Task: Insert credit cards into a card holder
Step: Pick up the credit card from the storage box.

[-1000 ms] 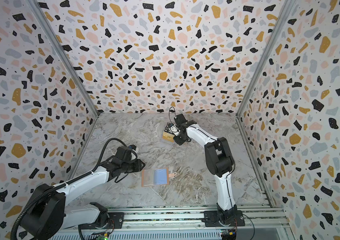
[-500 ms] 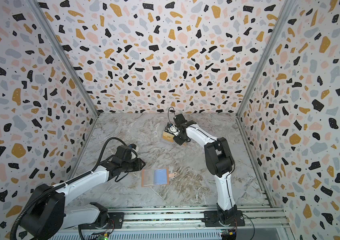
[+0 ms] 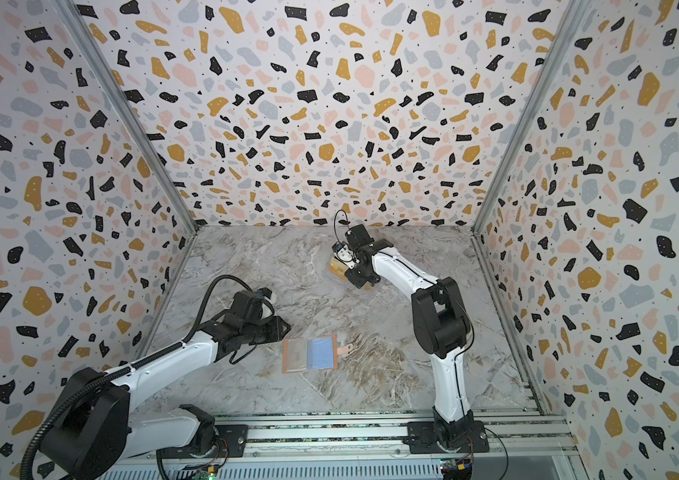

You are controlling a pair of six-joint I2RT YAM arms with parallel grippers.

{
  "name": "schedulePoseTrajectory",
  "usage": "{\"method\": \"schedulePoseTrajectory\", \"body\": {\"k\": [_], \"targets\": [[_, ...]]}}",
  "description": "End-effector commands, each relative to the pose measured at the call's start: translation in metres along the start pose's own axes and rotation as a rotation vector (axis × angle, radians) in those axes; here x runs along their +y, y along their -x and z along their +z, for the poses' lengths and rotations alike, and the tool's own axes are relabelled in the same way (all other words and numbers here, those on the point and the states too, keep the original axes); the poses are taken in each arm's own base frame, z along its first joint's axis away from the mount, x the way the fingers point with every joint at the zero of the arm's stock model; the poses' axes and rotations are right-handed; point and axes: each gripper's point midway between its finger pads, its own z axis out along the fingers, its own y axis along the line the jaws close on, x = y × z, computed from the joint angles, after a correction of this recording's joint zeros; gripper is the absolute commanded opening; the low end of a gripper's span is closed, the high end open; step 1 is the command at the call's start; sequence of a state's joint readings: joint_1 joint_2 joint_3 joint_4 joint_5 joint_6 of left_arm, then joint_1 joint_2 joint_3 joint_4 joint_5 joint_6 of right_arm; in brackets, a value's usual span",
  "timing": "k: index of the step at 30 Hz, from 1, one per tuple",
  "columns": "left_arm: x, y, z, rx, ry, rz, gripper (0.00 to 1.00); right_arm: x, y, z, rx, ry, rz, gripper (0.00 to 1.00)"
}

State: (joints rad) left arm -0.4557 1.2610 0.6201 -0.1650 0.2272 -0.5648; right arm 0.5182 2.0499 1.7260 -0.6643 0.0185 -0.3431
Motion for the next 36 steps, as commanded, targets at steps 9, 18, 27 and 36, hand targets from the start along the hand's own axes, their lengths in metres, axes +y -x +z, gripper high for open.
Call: {"method": "schedulePoseTrajectory", "body": {"k": [9,18,27,36], "targets": [[0.009,0.000,-0.005,-0.049,0.034,0.000,0.28,0.032,0.054,-0.084,-0.266,0.203,0.143,0.00],[0.014,-0.007,-0.005,-0.045,0.046,-0.011,0.28,0.103,0.054,-0.119,-0.462,0.585,0.406,0.00],[0.012,-0.029,-0.002,-0.054,0.021,-0.041,0.27,0.183,0.032,-0.108,-0.452,0.802,0.597,0.00],[-0.011,-0.050,0.002,-0.041,-0.039,-0.004,0.24,0.224,0.008,-0.098,-0.459,0.895,0.744,0.00]]}}
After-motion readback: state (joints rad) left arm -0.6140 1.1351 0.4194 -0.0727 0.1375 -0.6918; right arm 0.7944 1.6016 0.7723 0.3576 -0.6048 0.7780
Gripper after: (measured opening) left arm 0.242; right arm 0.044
